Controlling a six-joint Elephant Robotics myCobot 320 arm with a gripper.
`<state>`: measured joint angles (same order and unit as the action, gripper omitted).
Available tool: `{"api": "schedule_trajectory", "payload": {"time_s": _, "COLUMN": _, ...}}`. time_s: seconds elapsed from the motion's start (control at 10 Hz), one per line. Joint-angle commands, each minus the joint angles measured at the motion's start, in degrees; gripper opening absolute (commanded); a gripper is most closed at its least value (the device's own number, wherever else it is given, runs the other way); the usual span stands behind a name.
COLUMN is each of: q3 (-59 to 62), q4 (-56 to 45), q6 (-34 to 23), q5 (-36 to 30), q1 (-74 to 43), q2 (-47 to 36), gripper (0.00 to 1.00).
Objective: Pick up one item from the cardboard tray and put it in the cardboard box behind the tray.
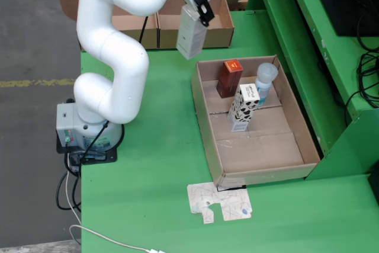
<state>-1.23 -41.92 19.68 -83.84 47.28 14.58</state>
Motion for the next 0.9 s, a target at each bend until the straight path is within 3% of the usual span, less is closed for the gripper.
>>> {"api": "schedule_trajectory", "payload": {"time_s": 0.0, "q3": 1.23, "q4": 0.27, "q6": 2.55, "q5": 0.6, "q1": 5.28, "q2": -2.03, "gripper": 0.0}}
{"api": "schedule_trajectory", "payload": {"time_s": 0.8, "q3": 1.23, "q4": 1.39, "q6": 8.23, "q5": 3.41, "q1": 16.88, "q2": -1.51, "gripper": 0.0}}
